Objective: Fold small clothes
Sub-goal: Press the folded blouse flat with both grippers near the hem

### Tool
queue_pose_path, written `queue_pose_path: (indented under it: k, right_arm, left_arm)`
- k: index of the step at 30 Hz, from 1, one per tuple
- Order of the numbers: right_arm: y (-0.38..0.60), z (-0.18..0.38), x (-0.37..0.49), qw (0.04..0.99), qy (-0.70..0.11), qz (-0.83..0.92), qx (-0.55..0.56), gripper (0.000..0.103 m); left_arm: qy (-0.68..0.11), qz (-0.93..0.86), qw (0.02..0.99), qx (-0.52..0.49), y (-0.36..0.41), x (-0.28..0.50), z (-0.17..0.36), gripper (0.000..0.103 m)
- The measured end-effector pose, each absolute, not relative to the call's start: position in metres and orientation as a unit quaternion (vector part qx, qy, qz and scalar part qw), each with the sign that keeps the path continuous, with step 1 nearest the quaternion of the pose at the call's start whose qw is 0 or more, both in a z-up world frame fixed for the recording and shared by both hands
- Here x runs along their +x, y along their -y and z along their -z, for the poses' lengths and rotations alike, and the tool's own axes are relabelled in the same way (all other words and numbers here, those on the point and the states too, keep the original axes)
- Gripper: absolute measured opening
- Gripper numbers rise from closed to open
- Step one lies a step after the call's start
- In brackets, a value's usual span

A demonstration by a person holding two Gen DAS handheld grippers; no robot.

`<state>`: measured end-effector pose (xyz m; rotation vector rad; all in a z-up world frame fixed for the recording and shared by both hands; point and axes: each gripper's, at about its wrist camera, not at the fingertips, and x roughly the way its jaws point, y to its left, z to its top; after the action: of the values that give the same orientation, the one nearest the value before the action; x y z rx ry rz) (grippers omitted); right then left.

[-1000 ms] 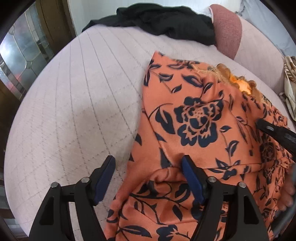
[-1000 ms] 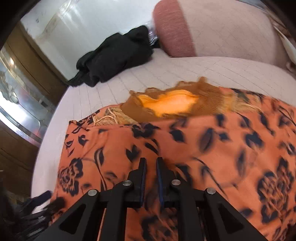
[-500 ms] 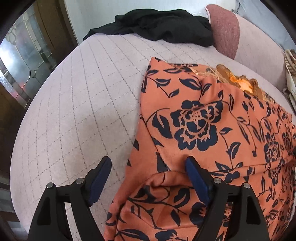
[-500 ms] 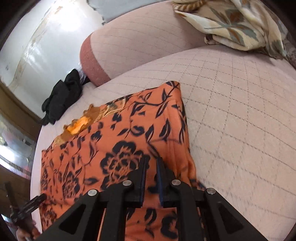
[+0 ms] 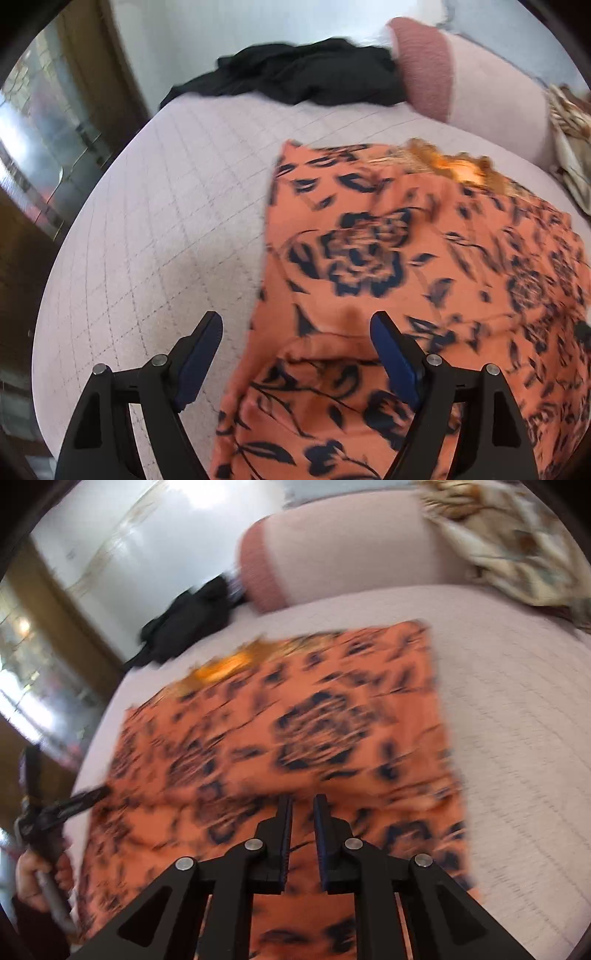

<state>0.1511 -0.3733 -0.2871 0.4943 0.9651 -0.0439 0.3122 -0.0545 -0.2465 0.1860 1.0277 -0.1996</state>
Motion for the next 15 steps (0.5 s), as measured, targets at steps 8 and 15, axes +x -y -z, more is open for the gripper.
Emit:
queue_pose_path:
  k: [8, 15]
  right_arm:
    - [0.311, 0.312, 0.147, 0.808, -0.553, -0.069, 0.194, 0.016]
    - [0.297, 0.31, 0.106, 0.814, -0.54, -0.051, 0.207, 0.017]
  left_arm:
    - [-0.484, 0.192, 0.834, 0.182, 0.091, 0.259, 0.257, 0.083]
    - [-0.489, 0.196, 0.825, 0.205, 0.087, 0.225, 0.273, 0.085]
